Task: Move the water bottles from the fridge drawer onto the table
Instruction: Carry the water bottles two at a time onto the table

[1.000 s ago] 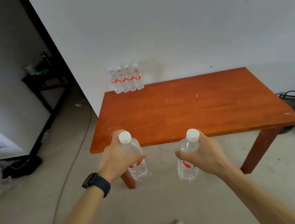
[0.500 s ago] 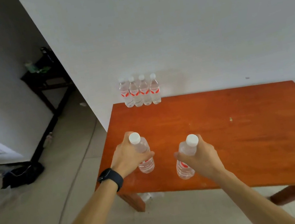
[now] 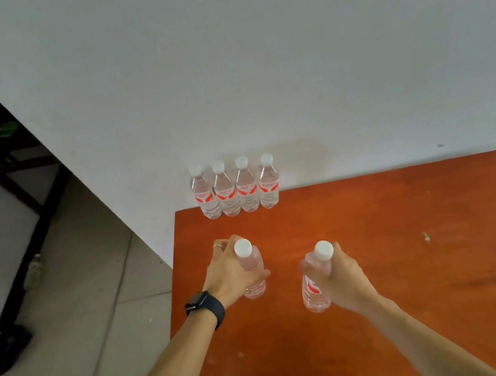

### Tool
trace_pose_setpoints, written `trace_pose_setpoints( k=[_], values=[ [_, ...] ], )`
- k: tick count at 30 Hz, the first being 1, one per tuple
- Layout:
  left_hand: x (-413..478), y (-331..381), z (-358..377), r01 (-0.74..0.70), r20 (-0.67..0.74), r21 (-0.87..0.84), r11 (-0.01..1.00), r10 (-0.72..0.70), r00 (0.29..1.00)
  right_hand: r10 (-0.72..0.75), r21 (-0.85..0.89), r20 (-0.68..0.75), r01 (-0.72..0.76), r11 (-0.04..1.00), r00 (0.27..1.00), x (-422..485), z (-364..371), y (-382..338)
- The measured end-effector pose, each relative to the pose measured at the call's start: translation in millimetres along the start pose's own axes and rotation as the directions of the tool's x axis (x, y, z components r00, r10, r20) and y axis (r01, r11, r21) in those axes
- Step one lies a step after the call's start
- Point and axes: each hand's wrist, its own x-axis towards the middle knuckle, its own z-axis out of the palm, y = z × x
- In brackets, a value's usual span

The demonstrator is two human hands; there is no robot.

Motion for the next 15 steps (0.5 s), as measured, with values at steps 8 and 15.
trace_pose_setpoints(
  k=[8,15],
  values=[
    [102,-54,-33,0.077,-0.014,-0.06,0.995,-0.078,0.997,0.04,-0.026,0.06,-0.039,0.999,0.997,96,68,-61],
    [163,-75,-59,0.068,-0.058,-0.029,0.997,-0.069,0.996,-0.014,0.034,0.096,0.01,0.999,0.995,164,99,-109]
  ],
)
